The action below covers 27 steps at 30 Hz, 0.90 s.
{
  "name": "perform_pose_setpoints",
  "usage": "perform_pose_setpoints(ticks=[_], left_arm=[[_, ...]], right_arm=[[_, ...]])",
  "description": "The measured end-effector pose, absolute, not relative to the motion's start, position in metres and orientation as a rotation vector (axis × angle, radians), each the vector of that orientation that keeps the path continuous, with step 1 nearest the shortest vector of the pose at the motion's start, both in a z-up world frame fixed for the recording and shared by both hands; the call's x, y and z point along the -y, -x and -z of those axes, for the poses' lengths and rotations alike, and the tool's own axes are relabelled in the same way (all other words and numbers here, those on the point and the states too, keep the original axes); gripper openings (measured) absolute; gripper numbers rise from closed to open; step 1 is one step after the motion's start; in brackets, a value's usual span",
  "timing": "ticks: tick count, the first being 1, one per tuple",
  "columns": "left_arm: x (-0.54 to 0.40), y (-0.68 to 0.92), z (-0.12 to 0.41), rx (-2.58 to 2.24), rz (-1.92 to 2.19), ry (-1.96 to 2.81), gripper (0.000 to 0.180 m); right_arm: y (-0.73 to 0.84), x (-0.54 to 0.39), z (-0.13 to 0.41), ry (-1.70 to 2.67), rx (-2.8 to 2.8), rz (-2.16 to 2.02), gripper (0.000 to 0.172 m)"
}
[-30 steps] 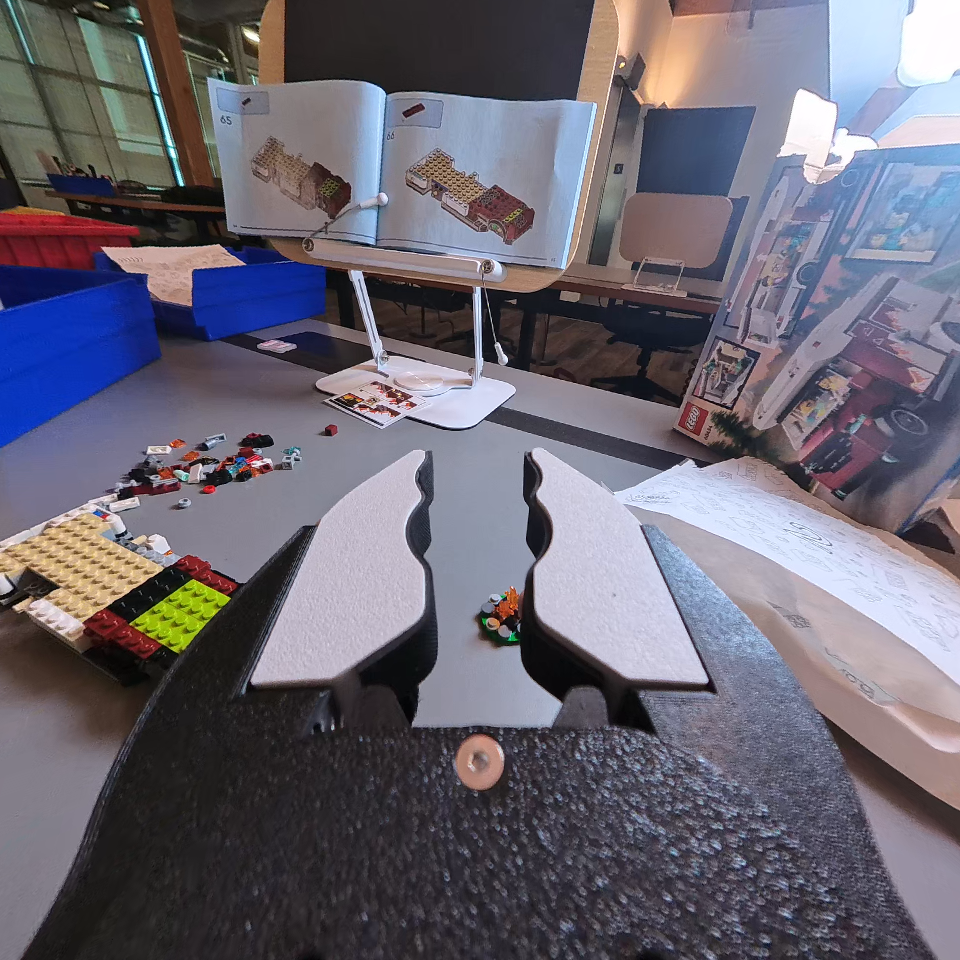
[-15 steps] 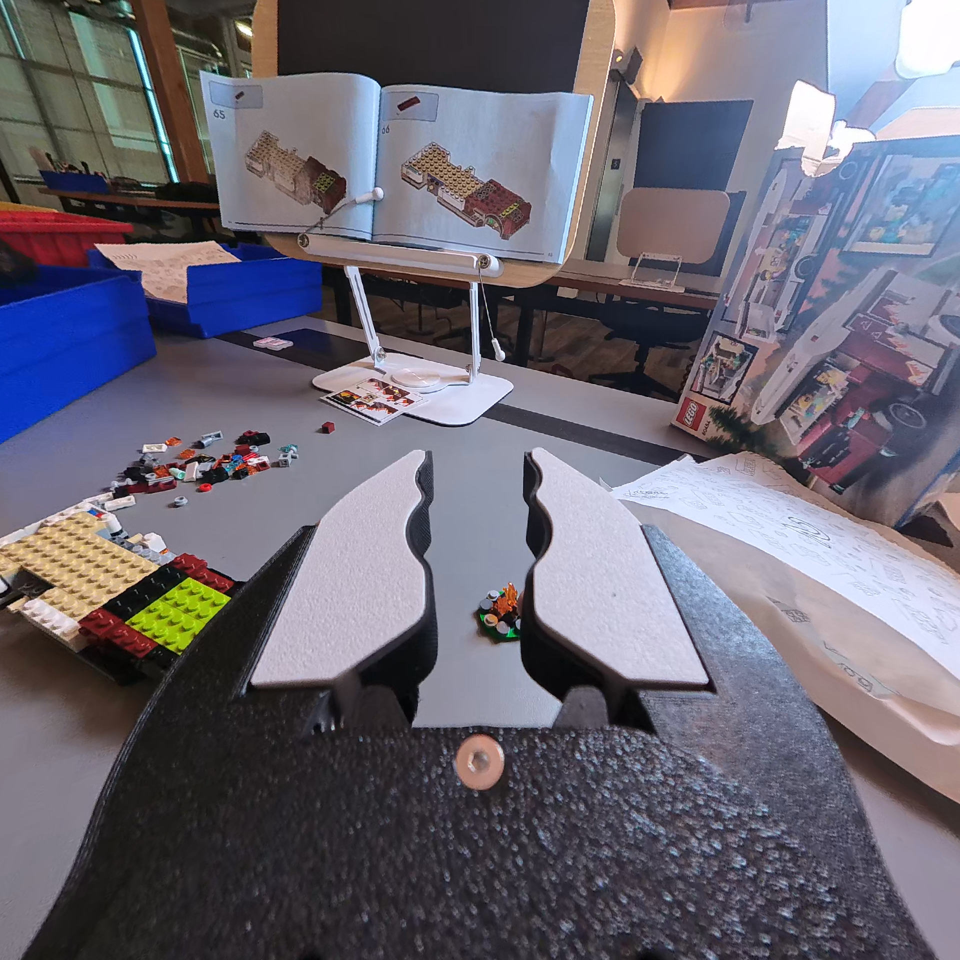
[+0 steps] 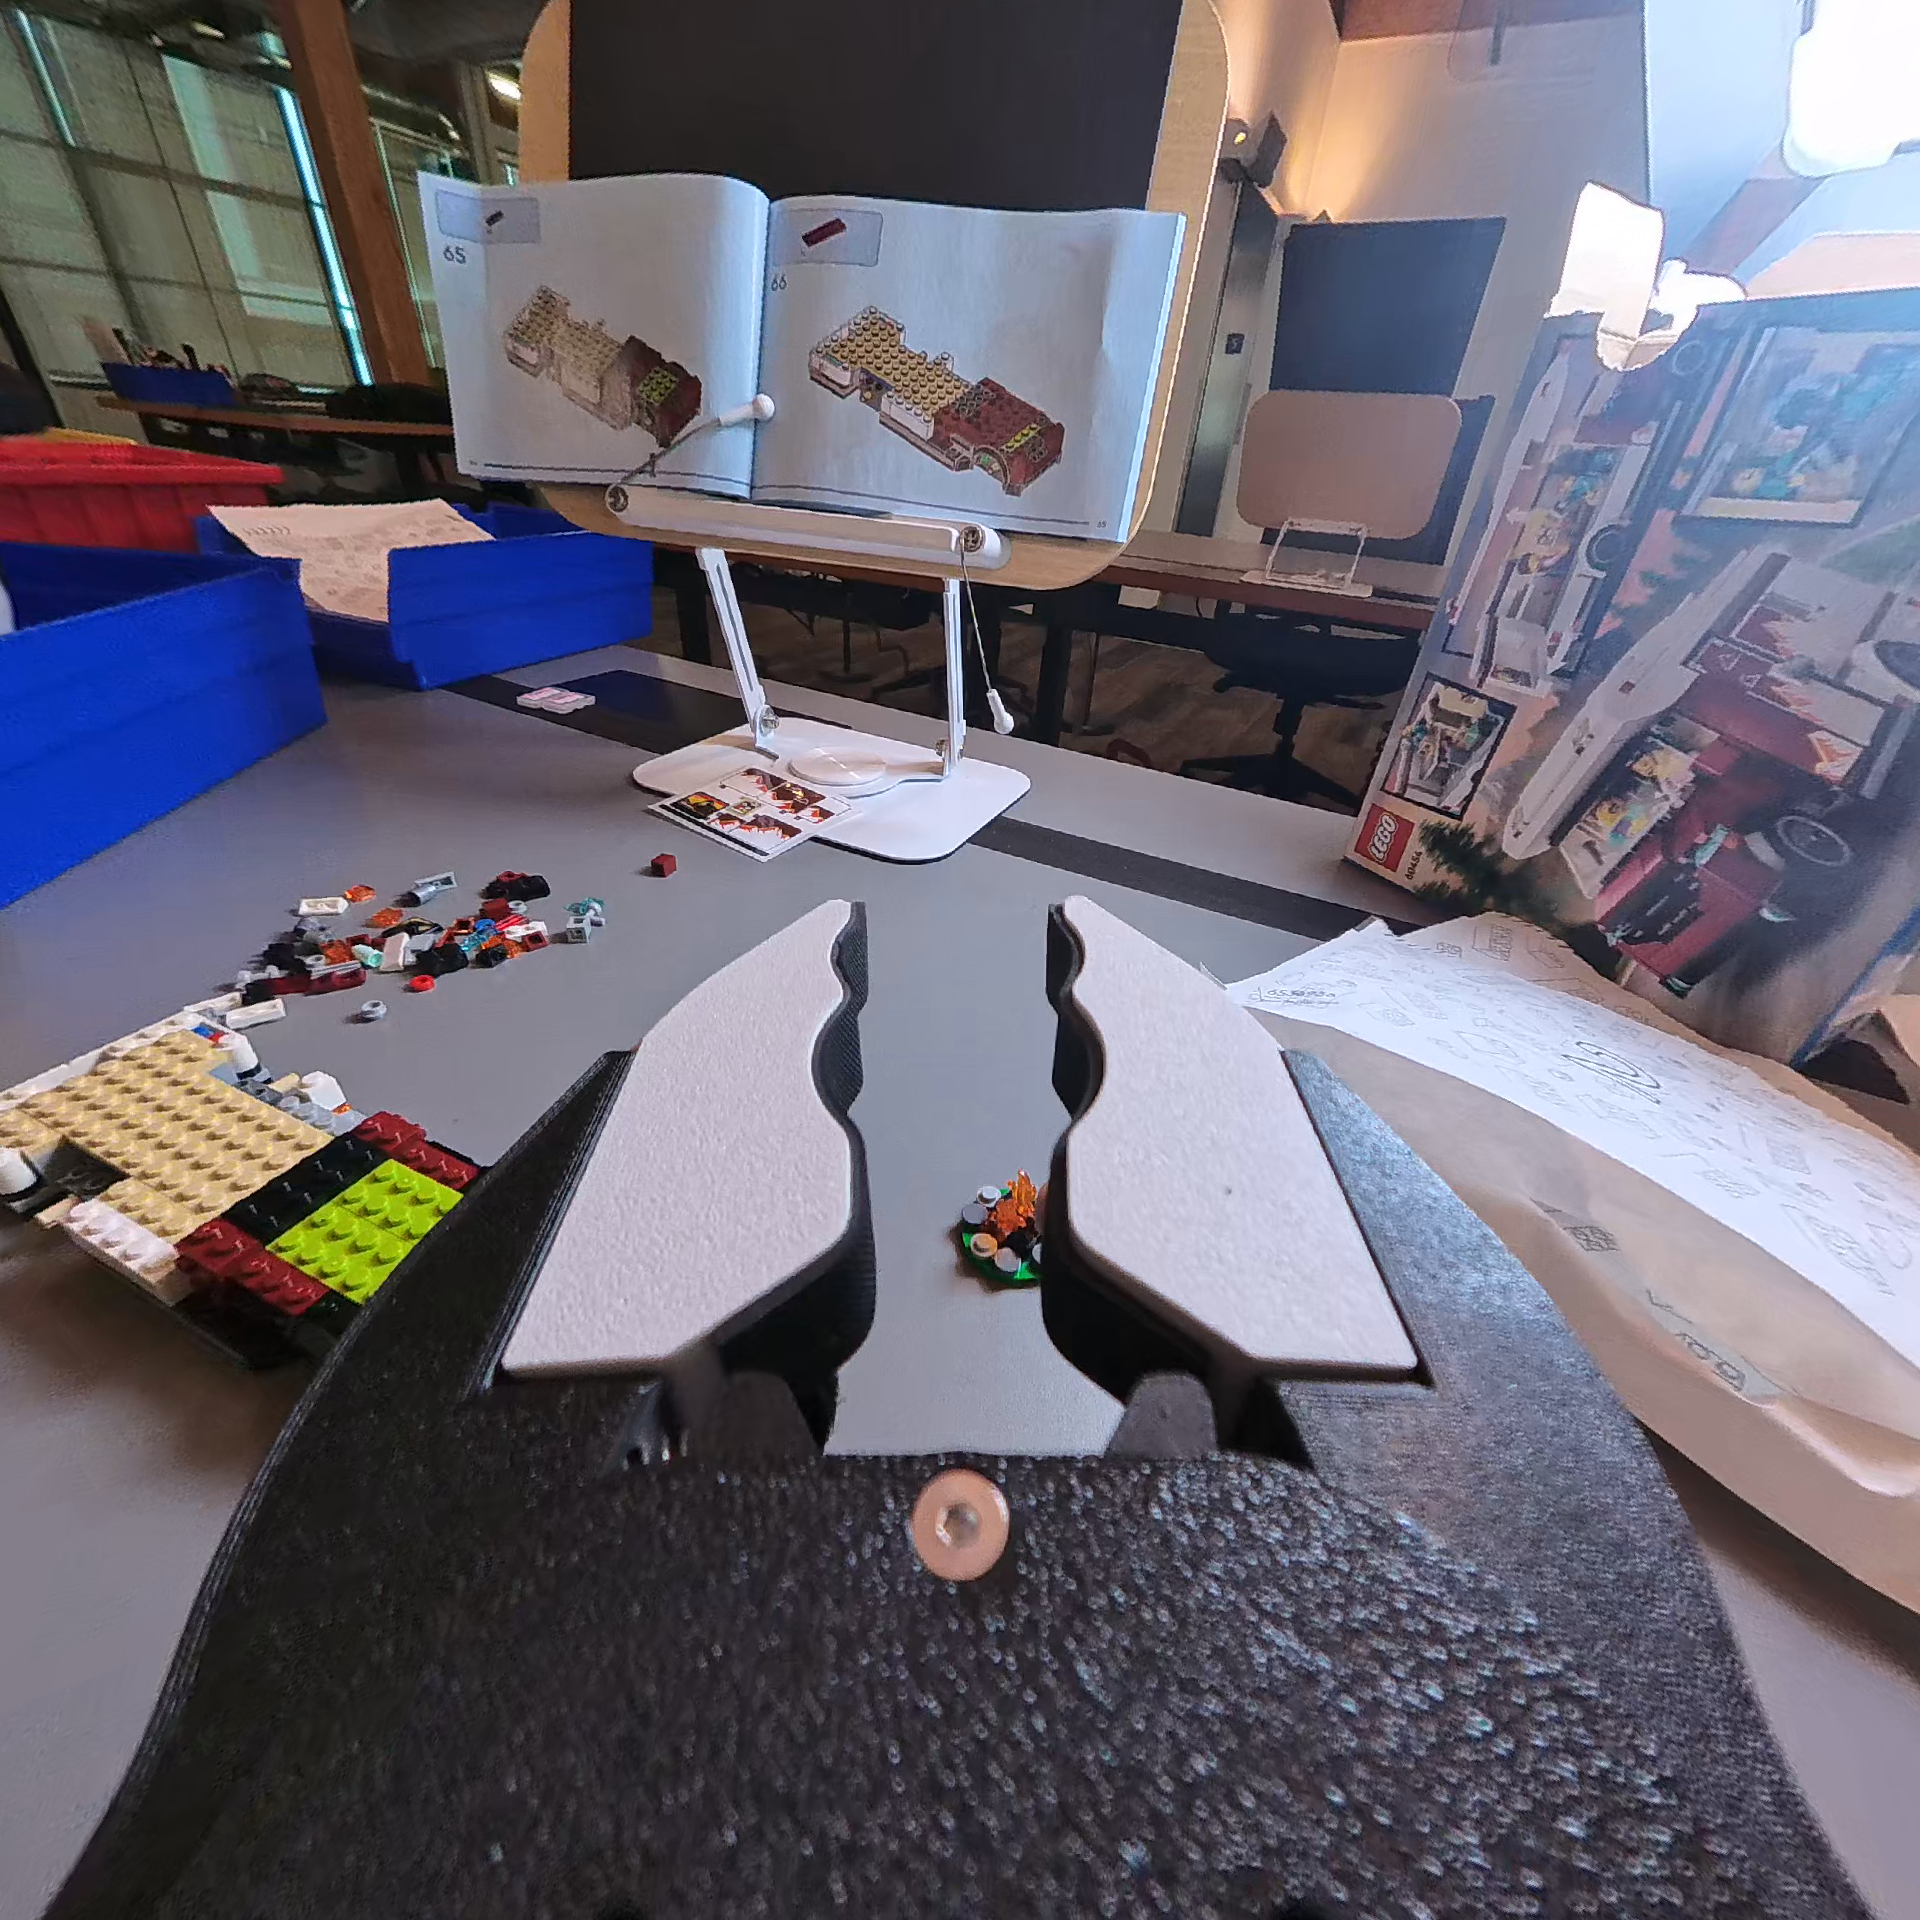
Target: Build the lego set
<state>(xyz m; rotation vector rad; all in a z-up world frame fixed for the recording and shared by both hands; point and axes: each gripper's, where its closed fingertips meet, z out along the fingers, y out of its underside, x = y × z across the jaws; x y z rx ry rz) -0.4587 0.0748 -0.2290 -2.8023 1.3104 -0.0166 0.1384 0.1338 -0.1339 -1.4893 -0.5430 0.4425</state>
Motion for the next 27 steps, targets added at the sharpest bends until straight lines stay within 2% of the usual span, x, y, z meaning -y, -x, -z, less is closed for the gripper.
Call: perform_pose_setpoints(ticks=[6,13,16,17,24,27], left_arm=[[-0.103,0.509,0.223,-1.086,-0.339,2.895,0.034],[-0.104,0.527,0.248,-1.152,-0.439,3.008,0.035],[-0.089,0.524,0.261,-1.250,-0.366,3.118,0.040],[-0.084,0.524,0.263,-1.276,-0.357,3.155,0.034],[-0.077,0.521,0.264,-1.373,-0.285,3.238,0.037],[-0.073,0.512,0.265,-1.390,-0.159,3.246,0.026]], right_arm=[[-0.139,-0.133,0.134,1.488,0.542,-0.442,0.033],[-0.140,-0.134,0.135,1.495,0.539,-0.441,0.033],[-0.139,-0.135,0.137,1.501,0.544,-0.441,0.033],[-0.138,-0.135,0.138,1.503,0.544,-0.441,0.033],[-0.139,-0.135,0.138,1.506,0.542,-0.443,0.033],[-0.139,-0.134,0.137,1.501,0.542,-0.444,0.033]])
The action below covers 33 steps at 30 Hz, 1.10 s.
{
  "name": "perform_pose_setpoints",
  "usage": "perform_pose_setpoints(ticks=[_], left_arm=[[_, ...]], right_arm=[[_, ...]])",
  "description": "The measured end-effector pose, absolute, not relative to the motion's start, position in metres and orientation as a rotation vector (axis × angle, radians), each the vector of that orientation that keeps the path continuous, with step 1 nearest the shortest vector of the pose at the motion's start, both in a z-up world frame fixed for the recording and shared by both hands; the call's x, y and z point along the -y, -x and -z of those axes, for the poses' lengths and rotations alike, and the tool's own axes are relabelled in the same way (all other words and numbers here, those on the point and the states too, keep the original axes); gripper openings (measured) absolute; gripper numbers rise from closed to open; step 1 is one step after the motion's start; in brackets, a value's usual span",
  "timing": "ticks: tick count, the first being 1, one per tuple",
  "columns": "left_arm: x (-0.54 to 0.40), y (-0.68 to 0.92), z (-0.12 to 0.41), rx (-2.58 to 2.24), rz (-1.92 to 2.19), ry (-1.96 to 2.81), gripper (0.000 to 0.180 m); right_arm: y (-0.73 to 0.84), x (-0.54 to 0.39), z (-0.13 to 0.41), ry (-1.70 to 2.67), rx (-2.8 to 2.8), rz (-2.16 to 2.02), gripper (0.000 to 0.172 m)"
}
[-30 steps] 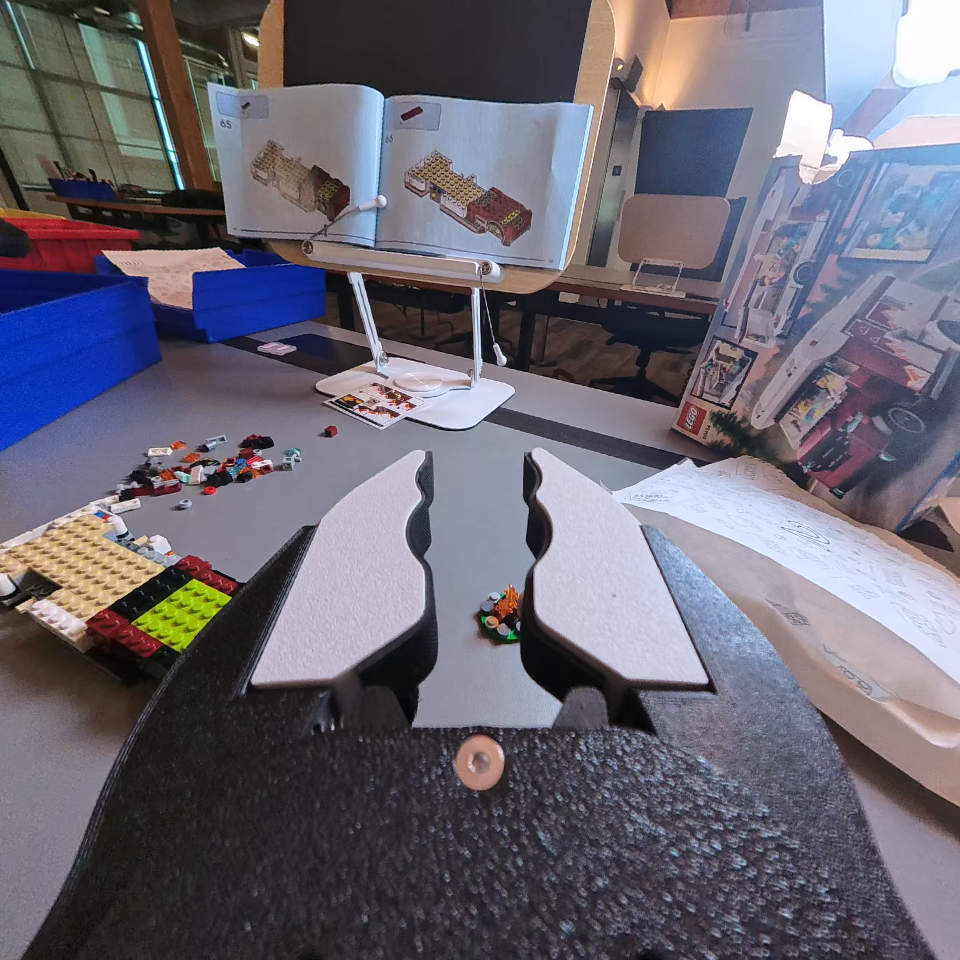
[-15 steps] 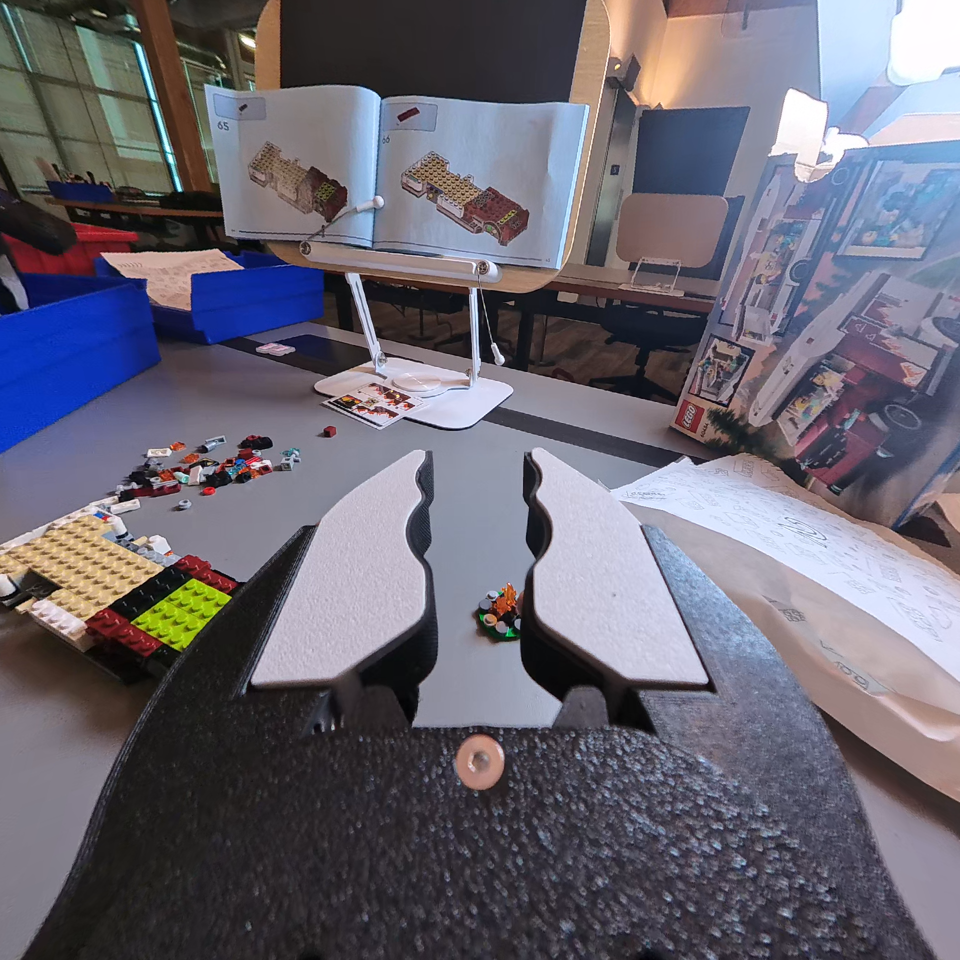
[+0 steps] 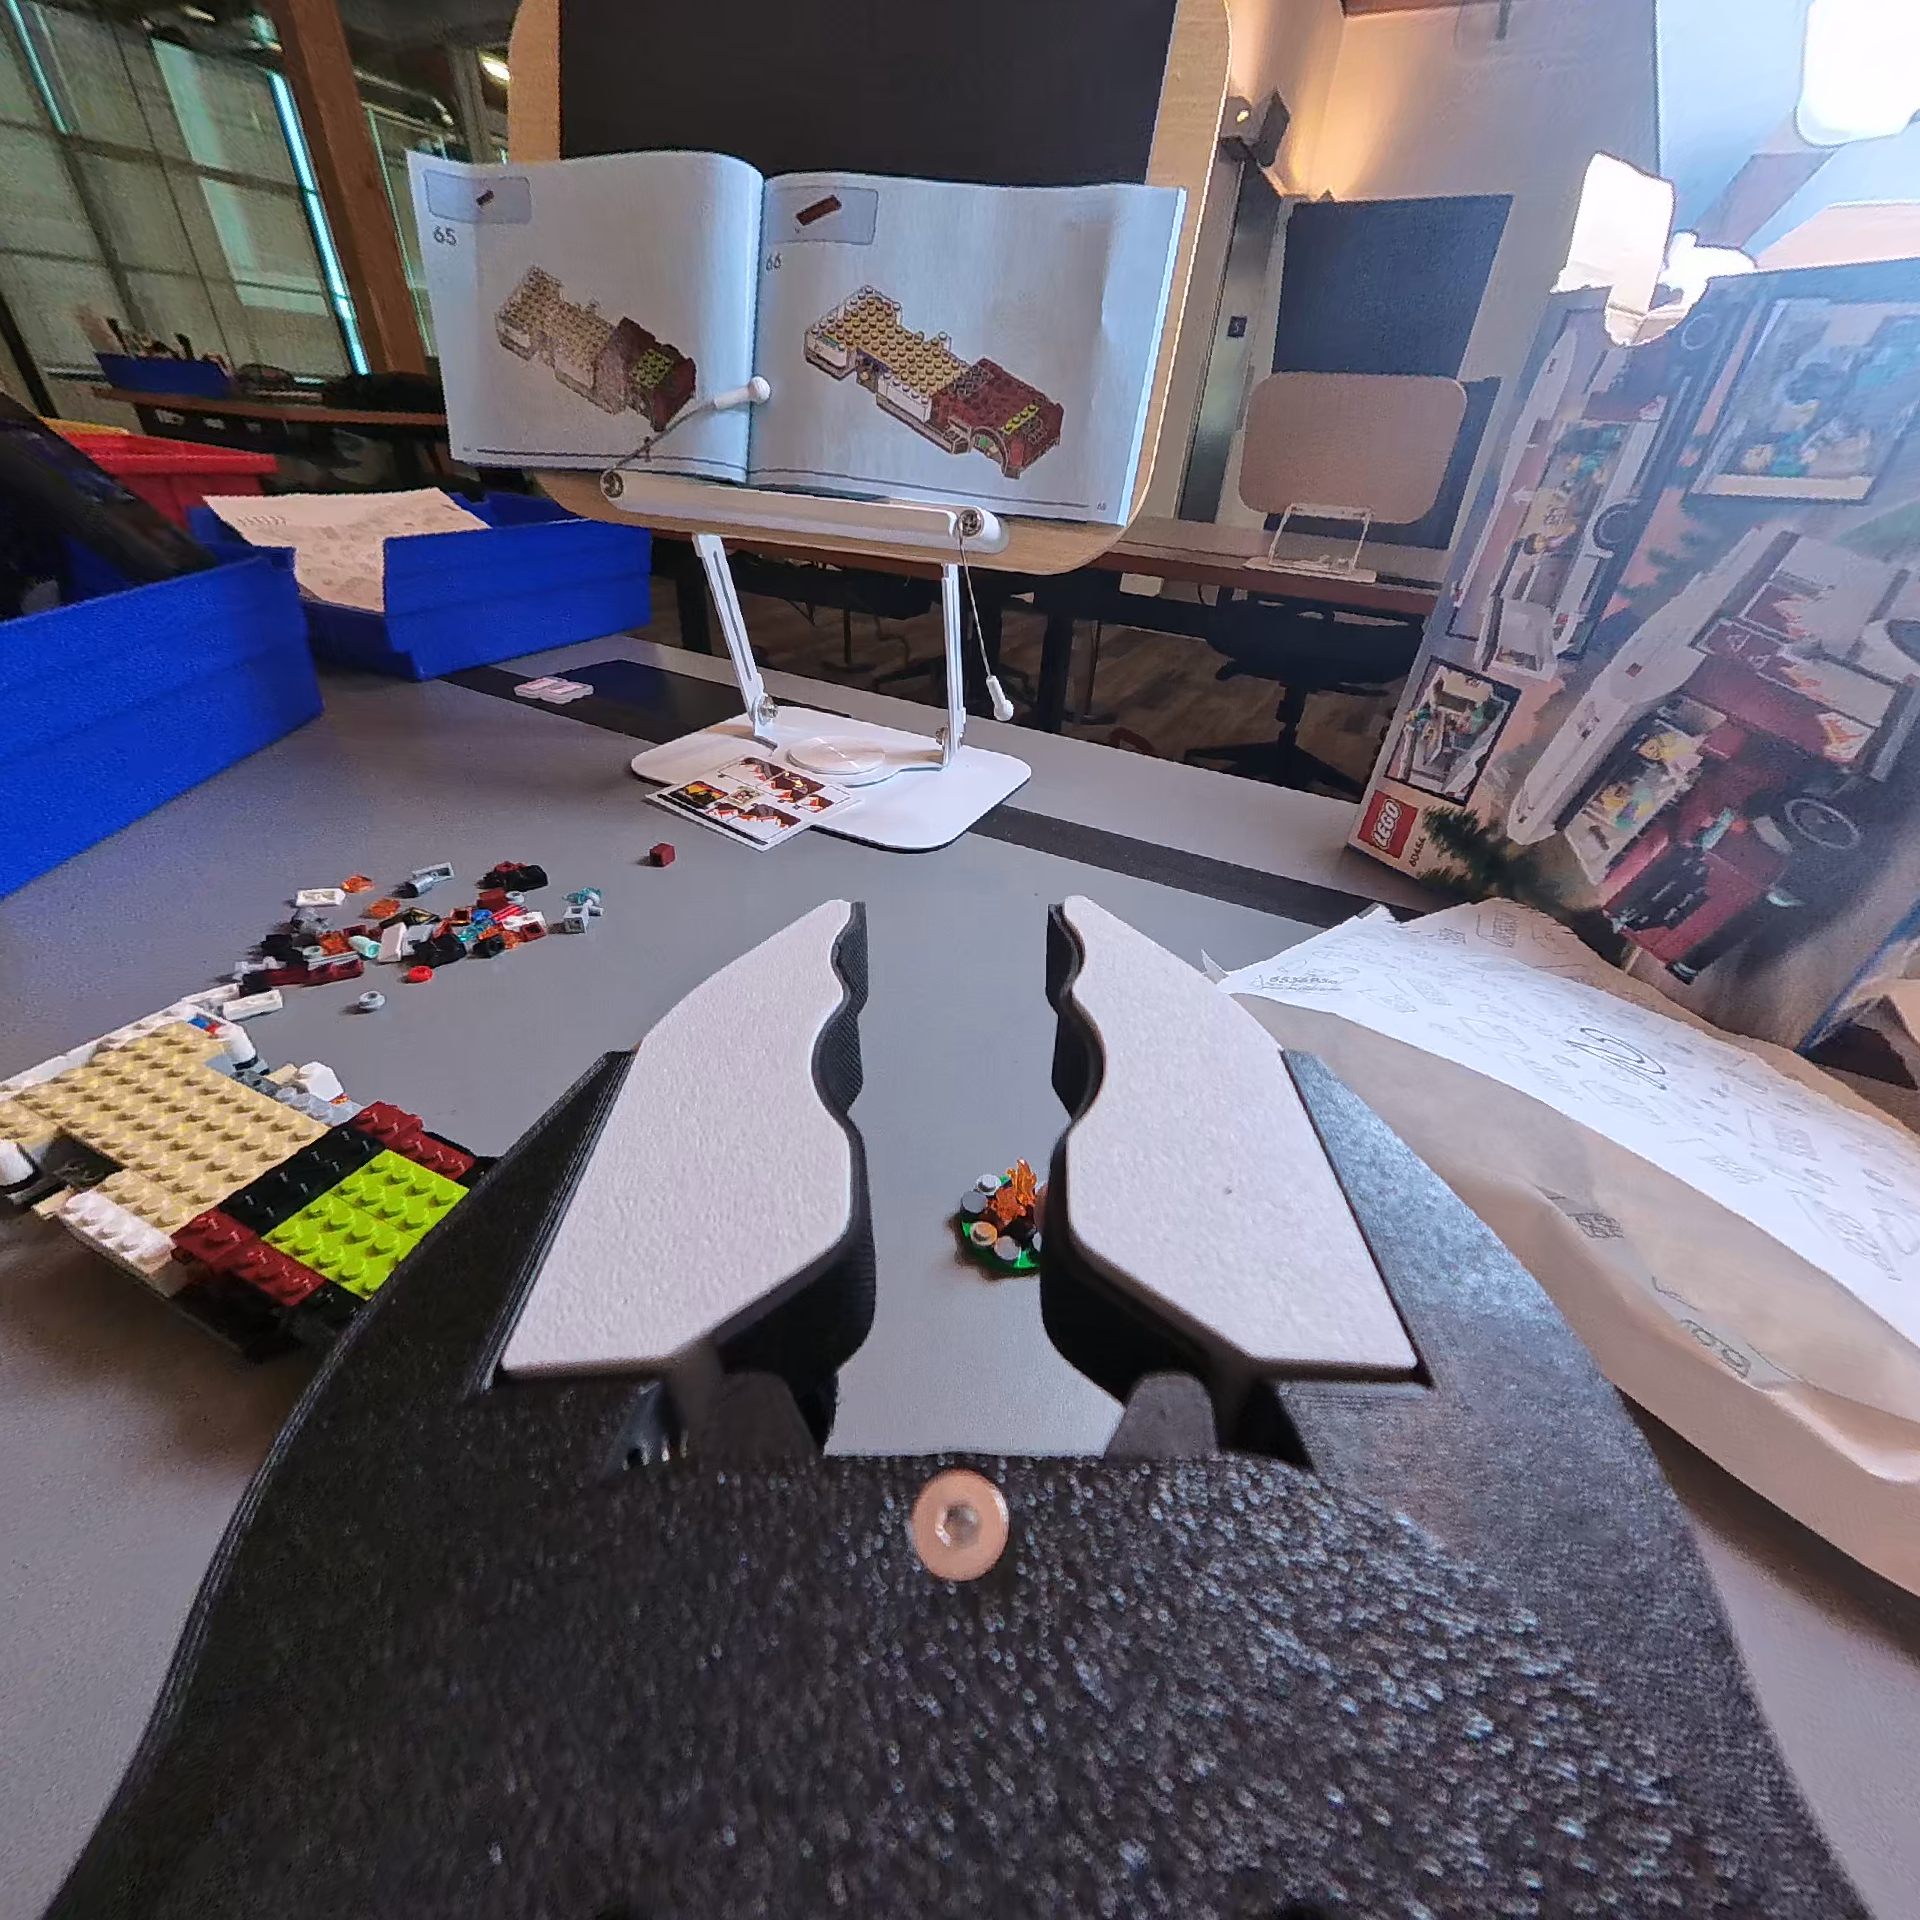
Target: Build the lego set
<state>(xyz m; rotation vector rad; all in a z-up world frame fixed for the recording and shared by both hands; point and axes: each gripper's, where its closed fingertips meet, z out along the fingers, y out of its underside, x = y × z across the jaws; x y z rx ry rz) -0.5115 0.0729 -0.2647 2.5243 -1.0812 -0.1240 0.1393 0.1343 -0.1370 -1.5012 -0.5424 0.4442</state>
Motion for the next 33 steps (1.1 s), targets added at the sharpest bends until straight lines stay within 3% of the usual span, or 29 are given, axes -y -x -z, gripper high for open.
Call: perform_pose_setpoints(ticks=[2,3,4,8,14,24,25,27,33], left_arm=[[-0.069,0.498,0.265,1.094,0.016,-2.545,0.026],[-0.067,0.488,0.264,1.106,-0.056,-2.561,0.019],[-0.068,0.481,0.261,1.152,-0.082,-2.581,0.001],[-0.077,0.460,0.238,1.235,-0.163,-2.698,0.032],[-0.090,0.513,0.220,1.222,0.305,-2.689,0.037],[-0.065,0.556,0.250,1.107,0.508,-2.293,0.059],[-0.066,0.560,0.252,1.079,0.514,-2.286,0.058],[-0.059,0.554,0.258,1.028,0.401,-2.298,0.032],[-0.072,0.500,0.251,1.163,0.084,-2.524,0.020]], right_arm=[[-0.139,-0.134,0.136,1.499,0.544,-0.447,0.033],[-0.139,-0.134,0.136,1.498,0.545,-0.450,0.033],[-0.138,-0.133,0.136,1.497,0.546,-0.452,0.033],[-0.137,-0.133,0.136,1.496,0.550,-0.461,0.033],[-0.135,-0.133,0.137,1.497,0.556,-0.468,0.033],[-0.137,-0.133,0.137,1.500,0.551,-0.462,0.033],[-0.137,-0.133,0.137,1.501,0.551,-0.460,0.033],[-0.138,-0.133,0.138,1.502,0.547,-0.459,0.033],[-0.137,-0.134,0.139,1.508,0.548,-0.463,0.033]])
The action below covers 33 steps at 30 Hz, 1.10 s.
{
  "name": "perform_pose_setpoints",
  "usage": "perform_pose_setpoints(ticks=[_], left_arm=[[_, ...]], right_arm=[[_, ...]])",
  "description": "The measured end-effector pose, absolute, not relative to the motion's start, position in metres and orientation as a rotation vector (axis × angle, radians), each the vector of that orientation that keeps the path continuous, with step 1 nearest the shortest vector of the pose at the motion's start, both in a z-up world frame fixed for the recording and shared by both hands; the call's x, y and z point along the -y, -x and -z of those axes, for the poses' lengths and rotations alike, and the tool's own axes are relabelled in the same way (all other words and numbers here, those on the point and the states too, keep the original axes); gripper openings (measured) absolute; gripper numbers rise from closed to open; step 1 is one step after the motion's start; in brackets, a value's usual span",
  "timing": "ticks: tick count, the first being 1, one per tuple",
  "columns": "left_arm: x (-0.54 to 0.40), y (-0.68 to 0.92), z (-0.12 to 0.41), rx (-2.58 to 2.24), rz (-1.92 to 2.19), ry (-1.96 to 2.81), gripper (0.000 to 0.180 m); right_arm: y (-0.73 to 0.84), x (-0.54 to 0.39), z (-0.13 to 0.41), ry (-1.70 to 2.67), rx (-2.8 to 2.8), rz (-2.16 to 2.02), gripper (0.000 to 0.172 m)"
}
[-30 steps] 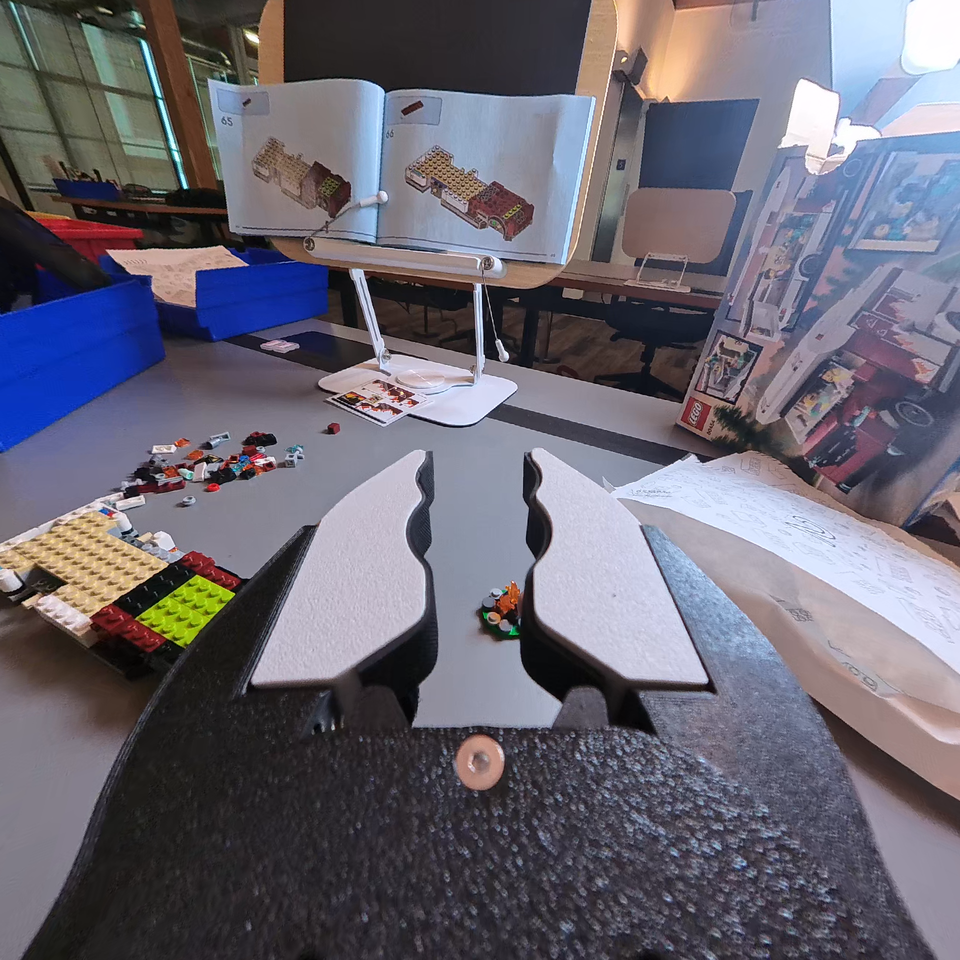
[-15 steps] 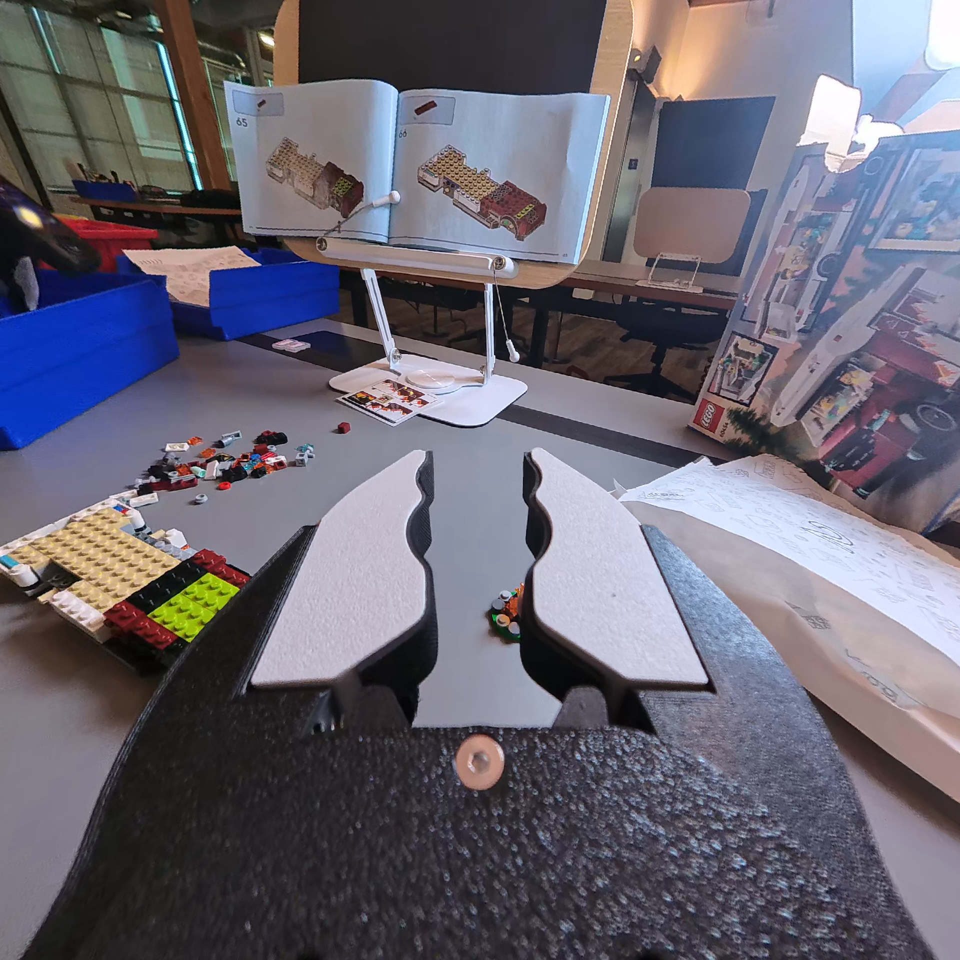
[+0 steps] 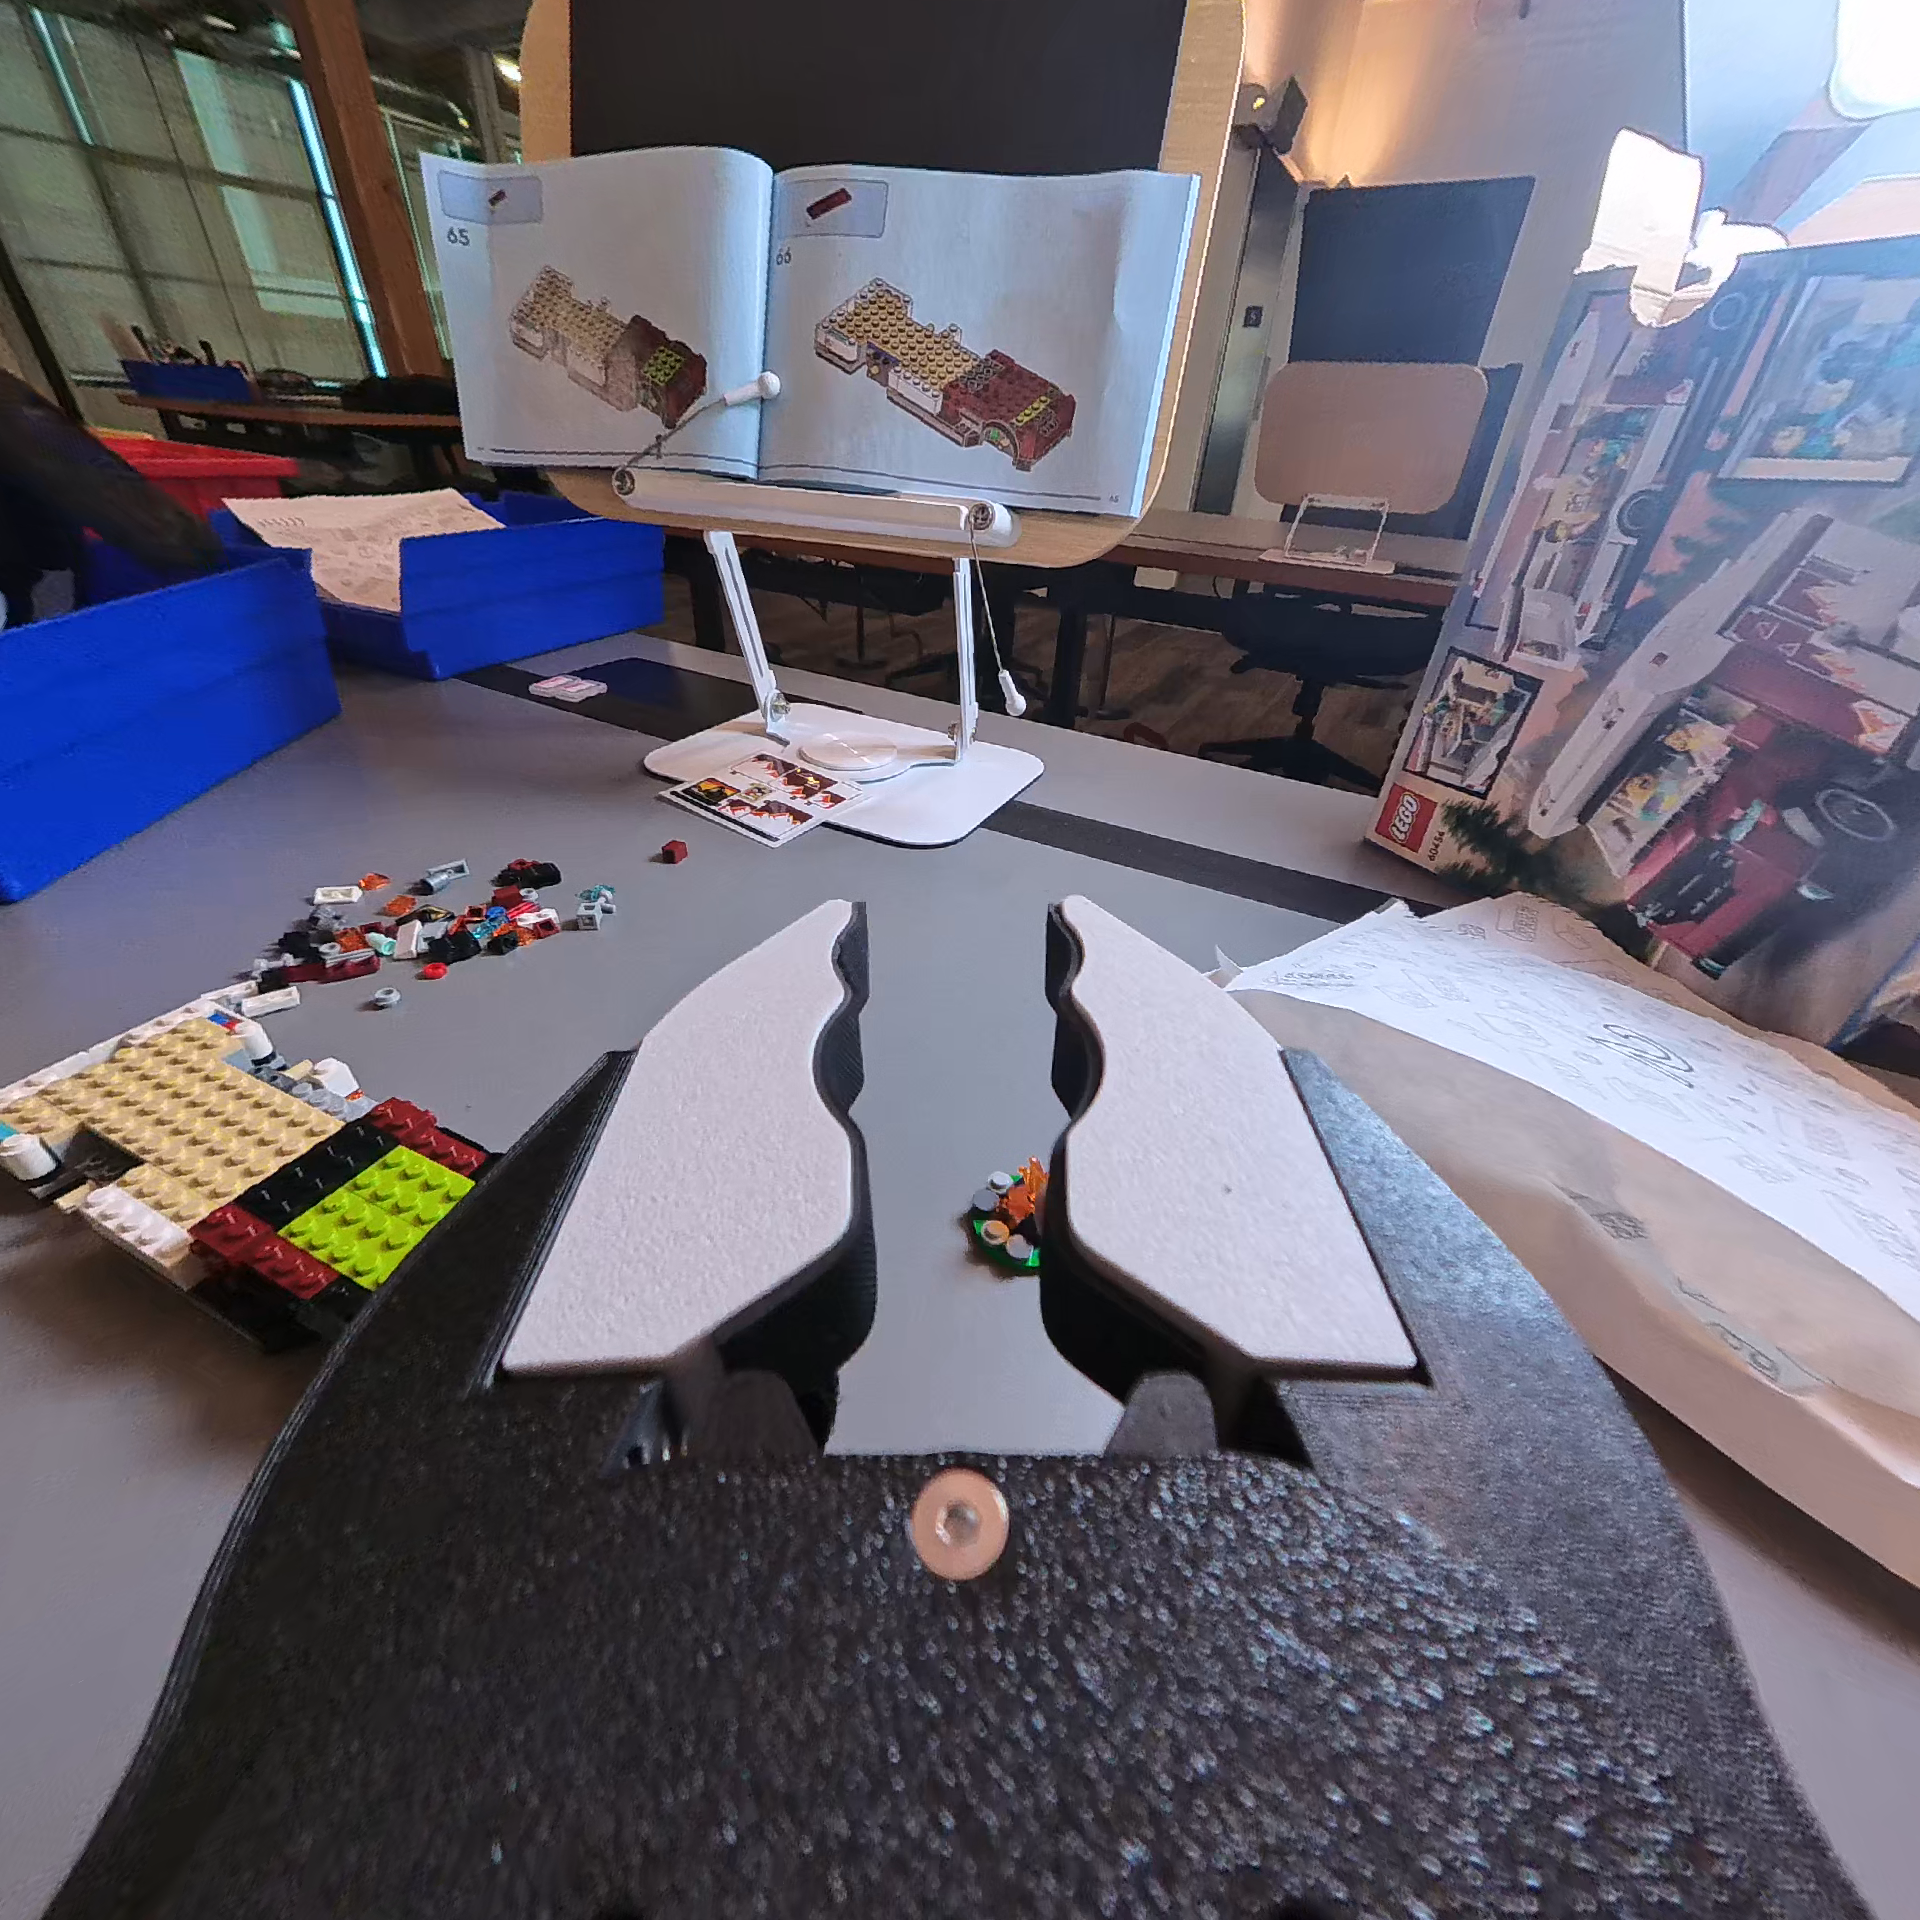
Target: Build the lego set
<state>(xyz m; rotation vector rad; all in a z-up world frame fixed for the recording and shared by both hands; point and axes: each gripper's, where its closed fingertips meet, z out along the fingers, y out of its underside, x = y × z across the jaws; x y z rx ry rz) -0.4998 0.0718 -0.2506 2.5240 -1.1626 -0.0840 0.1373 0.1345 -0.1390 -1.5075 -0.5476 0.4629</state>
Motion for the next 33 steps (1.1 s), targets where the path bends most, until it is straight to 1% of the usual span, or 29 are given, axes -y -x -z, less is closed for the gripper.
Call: perform_pose_setpoints(ticks=[2,6,9,13,19,20,21,23,25,26,28,29,30,33], left_arm=[[-0.082,0.488,0.239,1.240,0.065,-2.593,0.023],[-0.099,0.485,0.220,1.259,0.099,-2.716,0.034],[-0.102,0.499,0.215,1.264,0.195,-2.715,0.036],[-0.107,0.494,0.222,1.294,0.174,-2.770,0.039],[-0.088,0.470,0.249,1.308,-0.065,-2.720,0.053],[-0.083,0.469,0.253,1.302,-0.079,-2.700,0.052],[-0.080,0.472,0.255,1.299,-0.067,-2.682,0.046],[-0.071,0.478,0.257,1.288,-0.052,-2.638,0.028],[-0.064,0.489,0.256,1.271,0.007,-2.600,0.005],[-0.061,0.498,0.254,1.252,0.057,-2.574,0.001],[-0.057,0.513,0.248,1.215,0.152,-2.544,0.001],[-0.061,0.515,0.245,1.230,0.184,-2.564,0.007],[-0.067,0.512,0.243,1.250,0.190,-2.605,0.017],[-0.086,0.483,0.240,1.317,0.045,-2.775,0.039]], right_arm=[[-0.135,-0.134,0.140,1.509,0.556,-0.465,0.033],[-0.136,-0.133,0.138,1.502,0.556,-0.464,0.033],[-0.137,-0.132,0.136,1.496,0.548,-0.463,0.033],[-0.137,-0.131,0.135,1.494,0.551,-0.462,0.033],[-0.137,-0.132,0.136,1.497,0.548,-0.458,0.033],[-0.138,-0.132,0.136,1.499,0.547,-0.458,0.033],[-0.138,-0.132,0.137,1.500,0.547,-0.457,0.033],[-0.137,-0.132,0.137,1.502,0.548,-0.457,0.033],[-0.137,-0.132,0.138,1.504,0.549,-0.457,0.033],[-0.137,-0.133,0.138,1.505,0.550,-0.458,0.033],[-0.137,-0.133,0.139,1.506,0.551,-0.459,0.033],[-0.136,-0.133,0.139,1.505,0.551,-0.459,0.033],[-0.136,-0.133,0.138,1.505,0.552,-0.458,0.033],[-0.136,-0.132,0.138,1.504,0.552,-0.460,0.033]])
